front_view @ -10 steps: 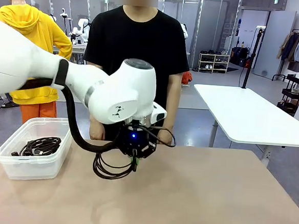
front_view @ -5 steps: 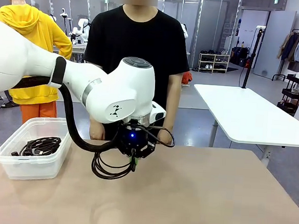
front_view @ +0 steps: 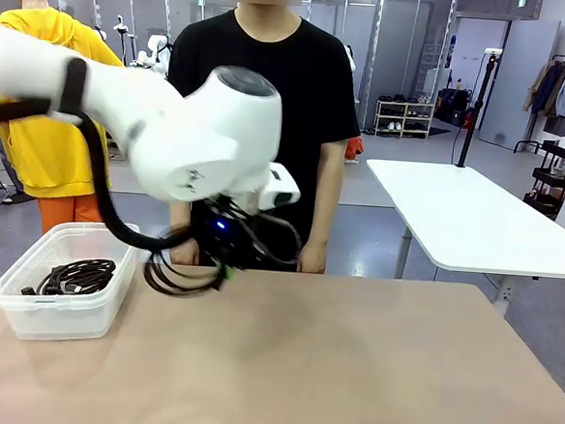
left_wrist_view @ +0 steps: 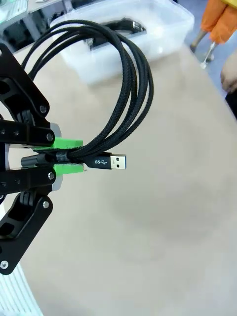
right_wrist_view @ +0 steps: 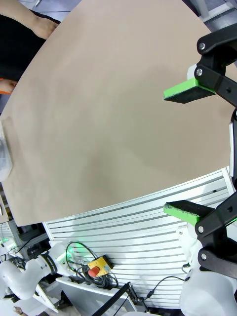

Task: Organize and store the cables.
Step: Place the USB Extension Cable into the Organizing box.

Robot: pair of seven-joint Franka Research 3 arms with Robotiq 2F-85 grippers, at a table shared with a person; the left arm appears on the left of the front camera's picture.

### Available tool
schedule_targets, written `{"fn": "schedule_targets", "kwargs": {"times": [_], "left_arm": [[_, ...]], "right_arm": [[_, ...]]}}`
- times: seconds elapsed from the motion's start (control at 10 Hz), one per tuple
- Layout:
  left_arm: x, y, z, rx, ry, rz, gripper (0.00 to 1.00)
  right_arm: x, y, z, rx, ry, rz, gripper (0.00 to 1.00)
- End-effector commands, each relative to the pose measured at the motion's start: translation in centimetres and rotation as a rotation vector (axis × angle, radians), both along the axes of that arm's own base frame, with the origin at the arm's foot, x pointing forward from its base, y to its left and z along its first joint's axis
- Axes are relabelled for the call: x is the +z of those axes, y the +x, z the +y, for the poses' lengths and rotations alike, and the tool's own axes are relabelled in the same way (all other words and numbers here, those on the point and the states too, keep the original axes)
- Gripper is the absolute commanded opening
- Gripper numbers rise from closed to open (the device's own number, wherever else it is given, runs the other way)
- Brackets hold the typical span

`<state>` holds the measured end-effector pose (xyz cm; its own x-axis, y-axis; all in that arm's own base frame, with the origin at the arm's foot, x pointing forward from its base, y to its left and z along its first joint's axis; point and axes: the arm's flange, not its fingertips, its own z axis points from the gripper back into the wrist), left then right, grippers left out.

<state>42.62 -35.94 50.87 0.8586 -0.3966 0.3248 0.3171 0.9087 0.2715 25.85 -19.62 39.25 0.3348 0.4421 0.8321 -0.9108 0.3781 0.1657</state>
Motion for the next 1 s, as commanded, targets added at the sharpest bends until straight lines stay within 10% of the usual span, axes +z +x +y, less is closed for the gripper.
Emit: {"fn": "schedule_targets", "kwargs": {"times": [0.0,0.5,0.9], "left_arm": [[1.7,-1.8,6.1,-0.035,0.048,-0.069,0.13],[3.5,-2.7,19.4,-0.030,0.137,-0.119,0.13],[3.2,2.6,26.8,0.032,0.115,-0.124,0.13]], "right_arm": [[0.2,0.0,0.0,-0.006,0.013,-0.007,1.00],[0.2,0.0,0.0,-0.006,0.013,-0.007,1.00],[0.2,0.0,0.0,-0.006,0.013,-0.007,1.00]]}}
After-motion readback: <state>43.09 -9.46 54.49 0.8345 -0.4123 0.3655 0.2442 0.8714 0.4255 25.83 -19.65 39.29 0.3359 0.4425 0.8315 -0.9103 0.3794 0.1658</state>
